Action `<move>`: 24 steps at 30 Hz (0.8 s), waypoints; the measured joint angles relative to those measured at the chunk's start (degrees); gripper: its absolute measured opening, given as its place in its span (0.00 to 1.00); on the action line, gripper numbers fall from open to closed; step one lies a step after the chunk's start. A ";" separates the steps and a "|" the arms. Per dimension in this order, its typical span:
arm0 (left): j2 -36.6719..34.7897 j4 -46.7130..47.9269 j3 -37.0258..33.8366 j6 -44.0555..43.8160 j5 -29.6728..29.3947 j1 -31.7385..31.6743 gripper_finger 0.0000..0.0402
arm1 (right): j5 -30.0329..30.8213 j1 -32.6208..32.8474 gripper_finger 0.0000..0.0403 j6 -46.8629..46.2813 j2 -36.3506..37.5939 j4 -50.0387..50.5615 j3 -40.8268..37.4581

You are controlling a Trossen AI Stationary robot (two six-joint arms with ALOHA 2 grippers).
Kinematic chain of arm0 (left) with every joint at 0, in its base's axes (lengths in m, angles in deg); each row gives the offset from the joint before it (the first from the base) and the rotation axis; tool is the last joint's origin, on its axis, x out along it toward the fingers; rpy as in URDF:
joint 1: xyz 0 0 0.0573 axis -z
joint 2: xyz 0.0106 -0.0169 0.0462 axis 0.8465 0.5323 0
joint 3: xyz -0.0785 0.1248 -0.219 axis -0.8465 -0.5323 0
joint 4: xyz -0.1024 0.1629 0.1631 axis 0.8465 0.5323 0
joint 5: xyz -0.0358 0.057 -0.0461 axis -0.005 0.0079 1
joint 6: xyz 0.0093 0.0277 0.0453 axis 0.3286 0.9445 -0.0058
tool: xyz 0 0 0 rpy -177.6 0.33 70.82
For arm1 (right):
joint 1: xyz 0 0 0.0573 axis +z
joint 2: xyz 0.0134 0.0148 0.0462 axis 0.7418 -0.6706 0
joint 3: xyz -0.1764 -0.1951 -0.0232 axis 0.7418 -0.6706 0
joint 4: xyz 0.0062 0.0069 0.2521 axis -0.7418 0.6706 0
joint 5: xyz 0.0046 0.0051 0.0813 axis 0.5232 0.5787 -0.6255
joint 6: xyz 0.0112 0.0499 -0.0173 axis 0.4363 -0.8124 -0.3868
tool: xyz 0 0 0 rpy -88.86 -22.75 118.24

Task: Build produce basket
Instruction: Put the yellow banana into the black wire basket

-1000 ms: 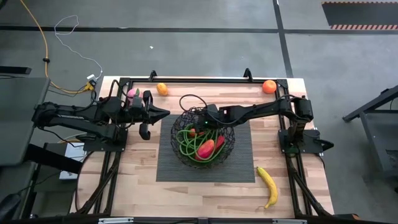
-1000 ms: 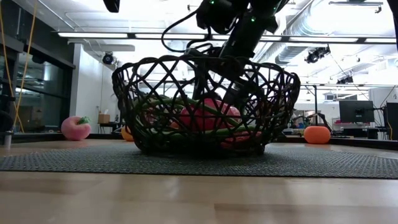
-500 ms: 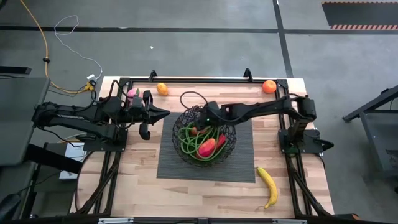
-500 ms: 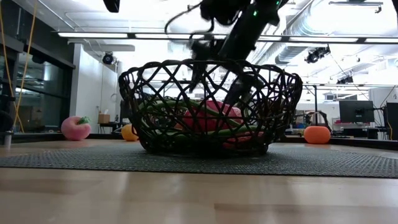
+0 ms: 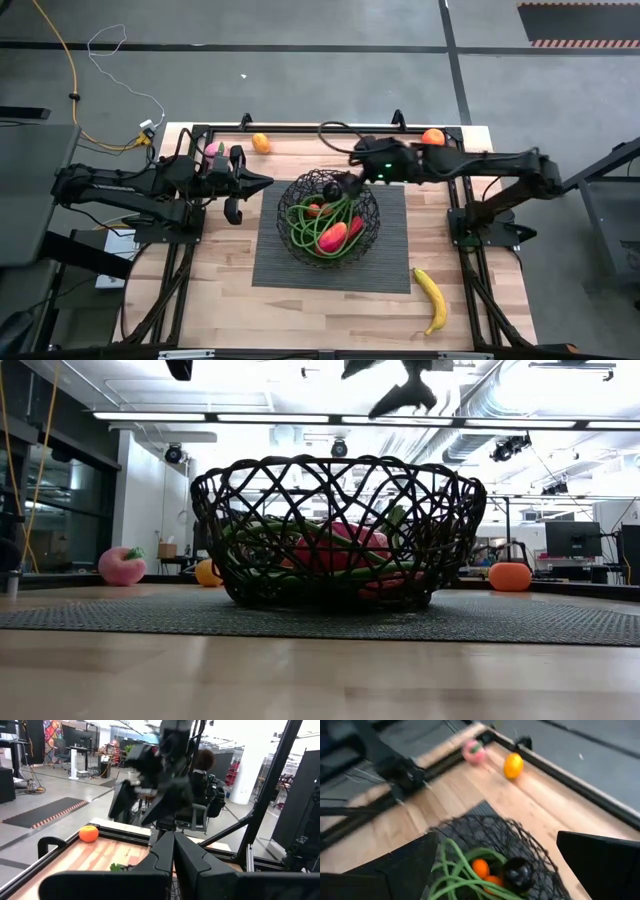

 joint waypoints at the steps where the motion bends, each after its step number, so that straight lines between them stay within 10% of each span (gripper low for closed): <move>1: 0.00 0.00 0.00 0.00 -0.01 -0.02 0.00 | 0.28 0.17 0.97 0.43 1.02 -0.23 0.00; 16: -0.18 -0.54 0.00 -1.80 0.00 0.03 0.00 | -14.55 1.07 0.97 17.56 6.80 -2.48 -0.66; 24: -0.18 -0.90 0.00 -1.66 0.02 0.01 0.00 | -16.39 2.65 0.97 8.29 13.97 -31.84 -24.02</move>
